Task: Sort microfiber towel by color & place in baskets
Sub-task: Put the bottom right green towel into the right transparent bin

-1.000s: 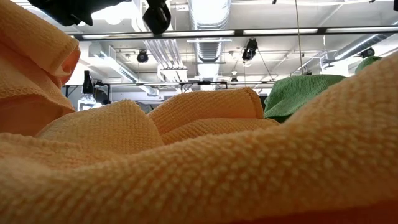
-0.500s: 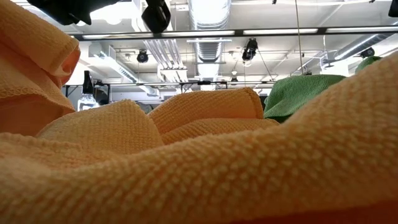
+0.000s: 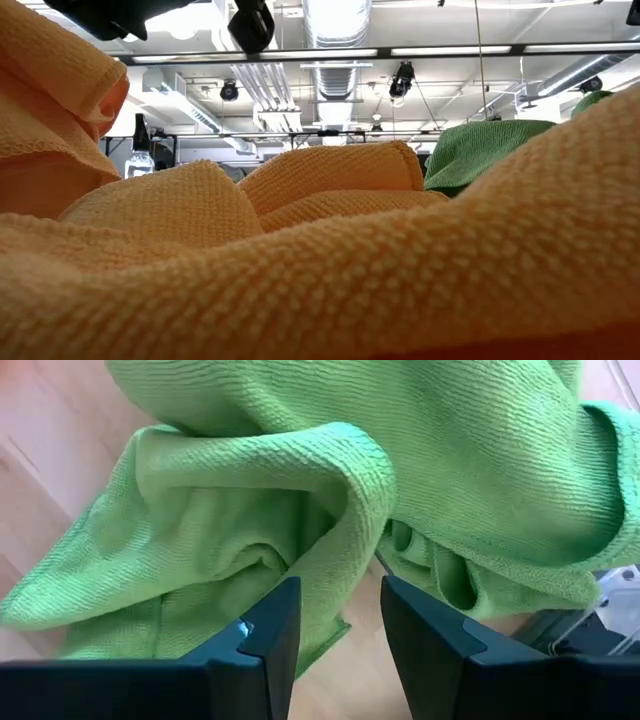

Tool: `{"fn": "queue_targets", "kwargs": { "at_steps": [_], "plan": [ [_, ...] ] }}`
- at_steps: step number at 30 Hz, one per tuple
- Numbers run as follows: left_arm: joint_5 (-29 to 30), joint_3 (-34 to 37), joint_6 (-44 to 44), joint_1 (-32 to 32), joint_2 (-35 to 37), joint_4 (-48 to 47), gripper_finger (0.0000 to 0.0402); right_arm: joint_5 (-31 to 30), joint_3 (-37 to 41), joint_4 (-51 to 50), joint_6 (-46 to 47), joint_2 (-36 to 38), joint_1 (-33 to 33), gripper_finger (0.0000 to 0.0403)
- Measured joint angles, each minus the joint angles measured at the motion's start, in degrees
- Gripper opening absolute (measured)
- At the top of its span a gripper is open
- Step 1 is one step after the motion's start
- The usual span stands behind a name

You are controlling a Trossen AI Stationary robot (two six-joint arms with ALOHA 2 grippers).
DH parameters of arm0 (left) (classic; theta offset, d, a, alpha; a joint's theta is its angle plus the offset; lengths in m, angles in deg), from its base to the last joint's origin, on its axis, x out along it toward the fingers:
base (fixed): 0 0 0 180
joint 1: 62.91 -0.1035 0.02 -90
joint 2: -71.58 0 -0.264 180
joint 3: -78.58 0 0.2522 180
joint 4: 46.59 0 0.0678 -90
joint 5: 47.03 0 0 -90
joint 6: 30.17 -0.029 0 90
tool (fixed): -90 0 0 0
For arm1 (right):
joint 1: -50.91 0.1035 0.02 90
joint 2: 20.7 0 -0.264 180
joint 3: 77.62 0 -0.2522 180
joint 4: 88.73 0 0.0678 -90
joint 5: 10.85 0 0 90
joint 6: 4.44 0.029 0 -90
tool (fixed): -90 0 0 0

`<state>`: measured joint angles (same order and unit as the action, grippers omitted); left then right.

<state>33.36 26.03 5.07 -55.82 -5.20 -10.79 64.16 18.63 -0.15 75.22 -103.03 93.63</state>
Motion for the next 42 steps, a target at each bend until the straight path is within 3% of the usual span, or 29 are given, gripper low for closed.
{"fn": "queue_targets", "kwargs": {
  "at_steps": [10,17,42],
  "plan": [
    [0.0,0.0,0.0,0.0,0.0,-1.4,0.0174,-0.1,0.0,0.1,0.5,-0.4,0.0,0.0138],
    [0.0,0.0,-0.1,0.0,0.0,-2.5,0.0174,-3.5,1.1,0.0,2.2,-0.4,-0.3,0.0132],
    [0.0,0.0,-0.4,0.4,0.0,-4.3,0.0174,-0.5,11.6,6.2,3.4,-0.4,-0.8,0.0132]
  ]
}}
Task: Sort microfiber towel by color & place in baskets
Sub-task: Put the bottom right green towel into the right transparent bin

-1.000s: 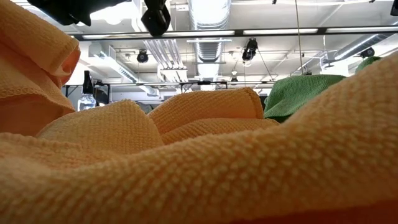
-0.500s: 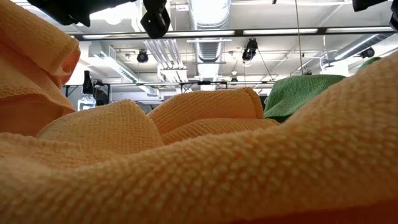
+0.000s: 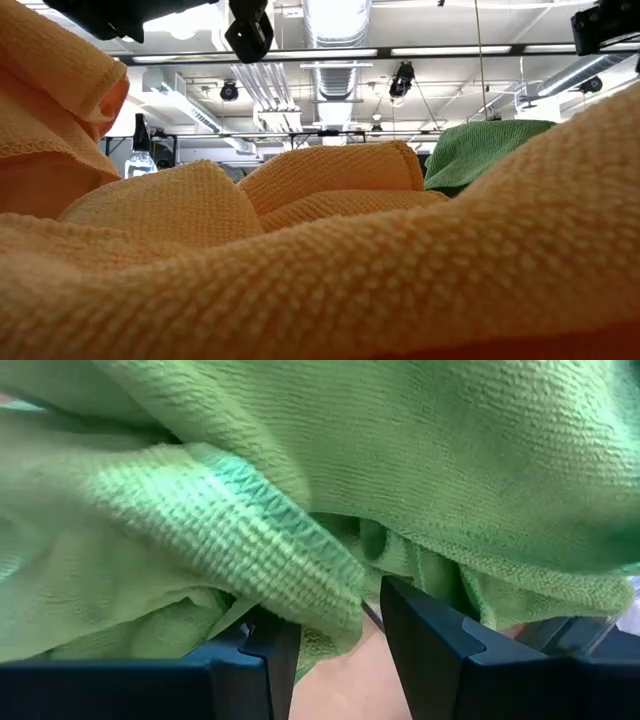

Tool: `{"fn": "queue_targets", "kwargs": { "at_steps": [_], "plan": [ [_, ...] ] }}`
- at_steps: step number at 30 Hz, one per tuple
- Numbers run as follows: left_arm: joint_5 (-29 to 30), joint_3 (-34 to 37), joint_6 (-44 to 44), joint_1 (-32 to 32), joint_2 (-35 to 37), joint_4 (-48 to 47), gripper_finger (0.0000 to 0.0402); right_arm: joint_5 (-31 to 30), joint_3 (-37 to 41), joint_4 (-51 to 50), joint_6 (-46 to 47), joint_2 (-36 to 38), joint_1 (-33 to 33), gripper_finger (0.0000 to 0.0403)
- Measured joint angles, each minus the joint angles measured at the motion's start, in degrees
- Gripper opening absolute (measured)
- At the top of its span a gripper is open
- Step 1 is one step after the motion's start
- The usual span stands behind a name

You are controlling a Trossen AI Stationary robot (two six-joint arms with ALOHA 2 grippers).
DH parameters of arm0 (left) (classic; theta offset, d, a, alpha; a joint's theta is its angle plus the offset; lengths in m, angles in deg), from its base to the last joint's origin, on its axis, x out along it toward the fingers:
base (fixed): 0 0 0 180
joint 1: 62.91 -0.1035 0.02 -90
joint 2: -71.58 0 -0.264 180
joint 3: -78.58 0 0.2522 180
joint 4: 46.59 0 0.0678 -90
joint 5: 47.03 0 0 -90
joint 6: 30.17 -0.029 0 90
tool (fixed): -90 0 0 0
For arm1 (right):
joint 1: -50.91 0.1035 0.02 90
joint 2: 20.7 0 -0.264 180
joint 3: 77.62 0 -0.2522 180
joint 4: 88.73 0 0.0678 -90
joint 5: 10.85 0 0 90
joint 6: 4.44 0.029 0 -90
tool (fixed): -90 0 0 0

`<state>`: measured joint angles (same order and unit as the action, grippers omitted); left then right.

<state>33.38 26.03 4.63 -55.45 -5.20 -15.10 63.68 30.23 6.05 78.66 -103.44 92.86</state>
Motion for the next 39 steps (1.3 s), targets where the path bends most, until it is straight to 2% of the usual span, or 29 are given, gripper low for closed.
{"fn": "queue_targets", "kwargs": {
  "at_steps": [5,13,19,24,35,39],
  "plan": [
    [0.0,0.0,0.0,0.0,0.0,0.0,0.0174,0.0,0.5,0.0,2.3,0.0,0.0,0.0114],
    [0.1,0.0,1.3,0.0,0.0,0.0,0.0174,-0.1,-0.4,0.3,0.6,0.0,0.0,0.0018],
    [0.1,0.0,2.6,0.0,0.0,-0.5,0.0174,-0.3,-0.6,0.2,0.3,0.0,0.0,0.0014],
    [0.1,0.0,7.3,0.0,0.0,-0.7,0.0174,0.1,-1.9,0.3,-0.4,0.0,0.0,0.0012],
    [0.2,0.0,10.7,0.0,0.0,-0.7,0.0174,-2.5,-9.3,-0.4,-4.3,0.0,-0.1,0.0012],
    [3.6,0.0,11.9,0.0,0.0,-0.7,0.0174,-2.6,-12.1,-0.5,-5.8,0.0,-0.2,0.0012]
  ]
}}
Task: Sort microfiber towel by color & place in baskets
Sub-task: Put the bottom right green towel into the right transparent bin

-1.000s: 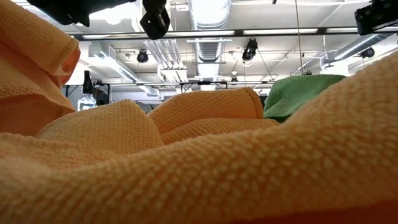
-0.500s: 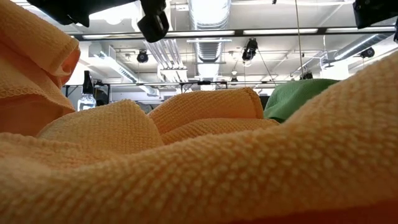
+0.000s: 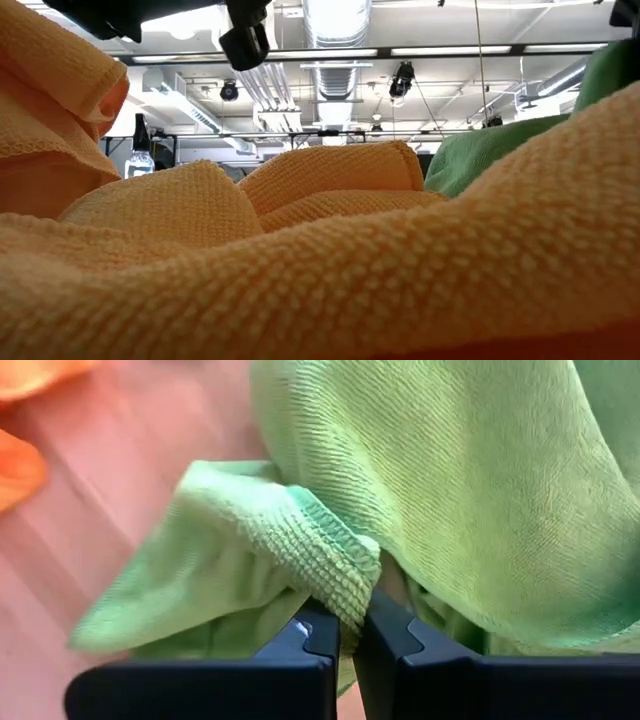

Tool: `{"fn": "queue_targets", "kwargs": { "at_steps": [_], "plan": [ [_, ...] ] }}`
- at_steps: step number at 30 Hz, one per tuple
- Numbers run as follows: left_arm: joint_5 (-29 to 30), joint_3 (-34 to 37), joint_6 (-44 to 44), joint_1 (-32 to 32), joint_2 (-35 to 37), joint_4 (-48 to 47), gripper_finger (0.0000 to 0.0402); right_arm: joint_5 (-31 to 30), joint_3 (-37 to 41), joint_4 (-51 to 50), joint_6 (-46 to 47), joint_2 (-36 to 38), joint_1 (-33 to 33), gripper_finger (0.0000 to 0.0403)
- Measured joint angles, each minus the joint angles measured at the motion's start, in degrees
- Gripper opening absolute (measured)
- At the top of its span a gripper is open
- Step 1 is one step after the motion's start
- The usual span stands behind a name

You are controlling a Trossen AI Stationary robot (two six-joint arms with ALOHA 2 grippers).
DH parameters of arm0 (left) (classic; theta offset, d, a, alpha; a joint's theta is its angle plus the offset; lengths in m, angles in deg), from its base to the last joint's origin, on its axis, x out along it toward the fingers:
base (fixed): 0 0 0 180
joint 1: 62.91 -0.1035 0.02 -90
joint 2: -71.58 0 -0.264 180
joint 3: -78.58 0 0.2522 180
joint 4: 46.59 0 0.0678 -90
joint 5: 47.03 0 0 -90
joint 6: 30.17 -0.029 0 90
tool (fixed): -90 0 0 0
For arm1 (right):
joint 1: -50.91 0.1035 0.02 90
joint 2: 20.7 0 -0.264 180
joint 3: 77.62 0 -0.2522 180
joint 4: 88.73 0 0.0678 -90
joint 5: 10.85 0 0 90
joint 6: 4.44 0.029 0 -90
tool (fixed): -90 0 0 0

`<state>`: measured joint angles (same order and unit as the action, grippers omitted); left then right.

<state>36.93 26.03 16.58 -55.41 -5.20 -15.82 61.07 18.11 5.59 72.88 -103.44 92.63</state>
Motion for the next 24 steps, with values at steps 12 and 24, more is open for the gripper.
{"fn": "queue_targets", "kwargs": {
  "at_steps": [12,24],
  "plan": [
    [8.4,0.0,2.4,0.0,0.0,-1.4,0.0174,-4.0,-10.7,-5.9,-1.0,0.0,-0.4,0.0012],
    [8.5,0.0,0.1,0.0,0.0,-5.7,0.0174,-9.6,-19.0,-13.2,-5.4,0.0,-1.7,0.0012]
  ]
}}
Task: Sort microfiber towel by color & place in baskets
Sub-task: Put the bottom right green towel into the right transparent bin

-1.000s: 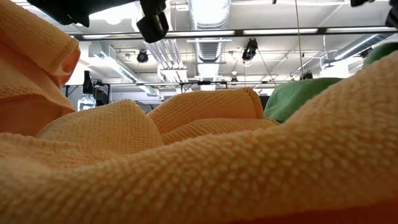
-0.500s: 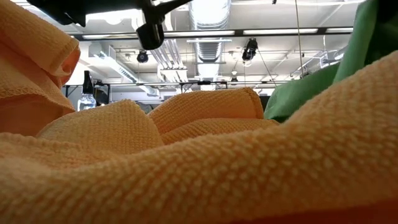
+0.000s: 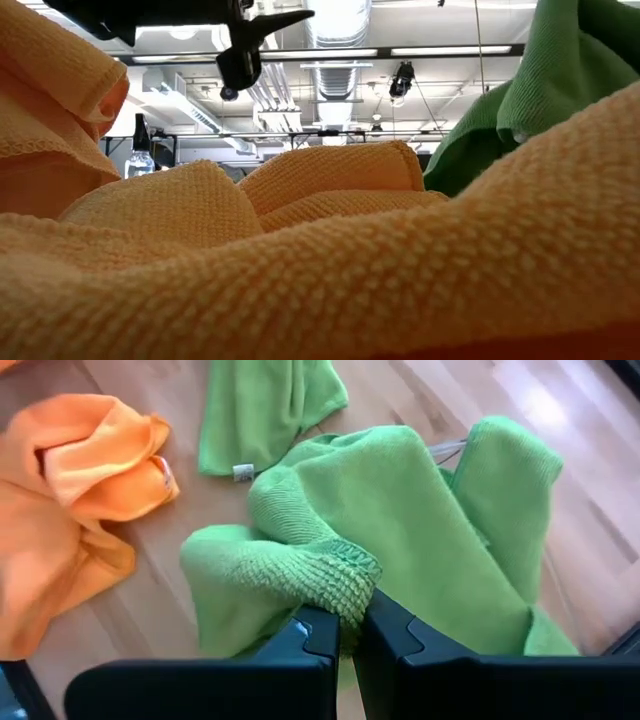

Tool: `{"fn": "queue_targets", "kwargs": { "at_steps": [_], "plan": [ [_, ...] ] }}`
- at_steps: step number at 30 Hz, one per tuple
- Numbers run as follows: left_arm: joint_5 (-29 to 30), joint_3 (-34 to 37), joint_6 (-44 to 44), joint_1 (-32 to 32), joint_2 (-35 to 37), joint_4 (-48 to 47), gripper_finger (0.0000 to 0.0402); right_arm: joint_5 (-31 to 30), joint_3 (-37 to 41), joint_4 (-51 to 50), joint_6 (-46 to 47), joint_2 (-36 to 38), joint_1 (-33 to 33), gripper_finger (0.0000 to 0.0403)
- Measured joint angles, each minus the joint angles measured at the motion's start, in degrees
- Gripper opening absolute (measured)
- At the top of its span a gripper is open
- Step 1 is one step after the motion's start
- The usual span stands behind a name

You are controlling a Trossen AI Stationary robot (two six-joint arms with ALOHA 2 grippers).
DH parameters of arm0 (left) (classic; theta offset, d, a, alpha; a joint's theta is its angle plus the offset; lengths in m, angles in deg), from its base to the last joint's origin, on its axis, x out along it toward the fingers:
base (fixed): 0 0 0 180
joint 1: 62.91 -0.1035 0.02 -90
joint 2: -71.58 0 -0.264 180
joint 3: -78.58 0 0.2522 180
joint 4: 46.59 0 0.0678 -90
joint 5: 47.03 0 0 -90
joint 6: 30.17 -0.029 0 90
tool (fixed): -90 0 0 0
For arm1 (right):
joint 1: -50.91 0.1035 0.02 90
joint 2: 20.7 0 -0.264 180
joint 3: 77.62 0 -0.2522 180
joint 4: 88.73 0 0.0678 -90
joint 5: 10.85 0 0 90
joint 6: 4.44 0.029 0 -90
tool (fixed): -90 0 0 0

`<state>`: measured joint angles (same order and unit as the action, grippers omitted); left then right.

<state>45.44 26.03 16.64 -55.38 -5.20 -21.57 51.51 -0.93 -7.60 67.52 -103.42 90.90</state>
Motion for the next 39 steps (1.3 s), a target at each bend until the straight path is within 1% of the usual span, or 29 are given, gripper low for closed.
{"fn": "queue_targets", "kwargs": {
  "at_steps": [3,8,11,17,22,29,34,39],
  "plan": [
    [0.0,0.0,-4.9,0.1,0.0,-1.3,0.0174,0.1,-0.1,-0.2,-1.5,0.0,-1.0,0.0012],
    [0.0,0.0,-19.9,0.0,0.0,-2.1,0.0174,0.5,-0.1,-0.2,-4.2,0.0,-2.7,0.0012],
    [0.0,0.0,-24.3,0.0,0.0,-1.9,0.0174,0.6,-0.1,-0.2,-5.3,0.0,-3.7,0.0012],
    [0.0,0.0,-24.8,0.0,0.0,-2.0,0.0174,0.6,-0.1,-0.8,-7.6,0.2,-5.6,0.0012],
    [0.0,0.0,-24.9,0.0,0.0,-2.0,0.0174,1.1,-1.0,-5.1,-7.5,0.7,-7.4,0.0012],
    [0.0,0.0,-24.9,0.0,0.0,-1.8,0.0174,0.3,-6.5,-5.0,-11.6,2.1,-9.5,0.0012],
    [0.0,0.0,-24.7,0.0,0.0,-1.3,0.0174,-2.8,-11.6,-4.9,-16.1,2.2,-11.3,0.0012],
    [0.0,0.0,-24.7,0.0,0.0,-1.1,0.0174,-4.4,-14.8,-4.9,-21.2,2.2,-14.2,0.0012]
  ]
}}
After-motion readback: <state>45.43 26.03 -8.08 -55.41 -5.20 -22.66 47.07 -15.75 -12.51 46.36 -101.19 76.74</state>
